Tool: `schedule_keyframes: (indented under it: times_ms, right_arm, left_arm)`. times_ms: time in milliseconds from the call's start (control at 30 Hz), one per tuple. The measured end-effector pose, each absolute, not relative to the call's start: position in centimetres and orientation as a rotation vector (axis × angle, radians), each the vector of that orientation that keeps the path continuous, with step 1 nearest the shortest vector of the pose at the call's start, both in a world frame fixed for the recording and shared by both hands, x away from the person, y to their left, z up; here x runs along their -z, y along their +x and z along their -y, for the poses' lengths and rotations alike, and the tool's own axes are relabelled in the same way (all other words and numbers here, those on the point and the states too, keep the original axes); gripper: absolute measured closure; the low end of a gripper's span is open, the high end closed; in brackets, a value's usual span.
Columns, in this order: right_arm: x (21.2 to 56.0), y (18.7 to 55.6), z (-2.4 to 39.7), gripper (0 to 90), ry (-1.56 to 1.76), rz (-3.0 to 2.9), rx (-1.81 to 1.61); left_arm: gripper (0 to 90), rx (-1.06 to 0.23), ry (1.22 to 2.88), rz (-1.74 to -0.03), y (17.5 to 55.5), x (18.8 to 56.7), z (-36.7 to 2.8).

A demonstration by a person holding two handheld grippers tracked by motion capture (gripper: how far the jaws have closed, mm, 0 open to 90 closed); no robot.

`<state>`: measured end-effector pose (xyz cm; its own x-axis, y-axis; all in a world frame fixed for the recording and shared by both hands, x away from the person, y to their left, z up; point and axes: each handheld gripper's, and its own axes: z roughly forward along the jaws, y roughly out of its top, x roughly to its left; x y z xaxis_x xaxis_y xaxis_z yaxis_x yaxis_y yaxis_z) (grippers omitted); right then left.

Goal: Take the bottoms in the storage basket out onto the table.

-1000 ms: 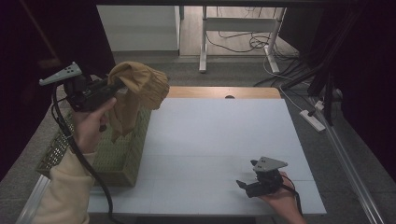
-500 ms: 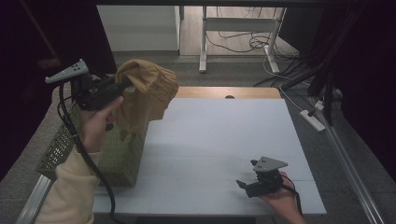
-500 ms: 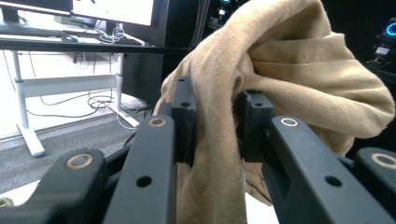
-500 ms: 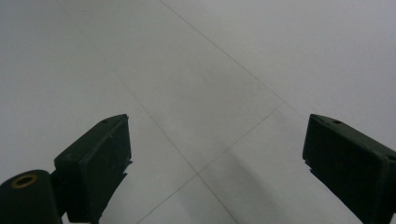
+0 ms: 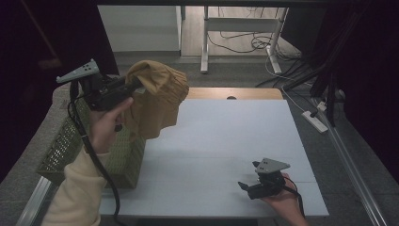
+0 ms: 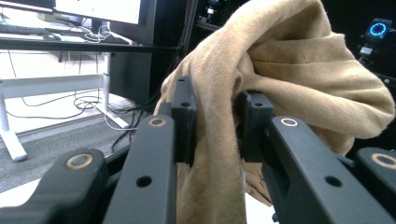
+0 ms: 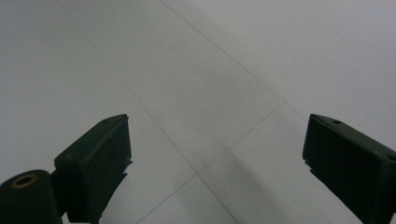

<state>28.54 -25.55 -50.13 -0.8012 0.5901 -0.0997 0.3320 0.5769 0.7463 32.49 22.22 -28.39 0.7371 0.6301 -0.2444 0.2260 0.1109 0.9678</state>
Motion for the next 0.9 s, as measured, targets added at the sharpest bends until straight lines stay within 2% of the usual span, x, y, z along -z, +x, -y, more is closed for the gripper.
schedule_keyframes:
  times_ms: [900]
  right_arm:
    - [50.1,28.5,25.6,7.7,0.758,-2.465,-1.083]
  left_arm:
    - [71.9,-0.289,1.496,-0.726,33.4,29.4,-19.7]
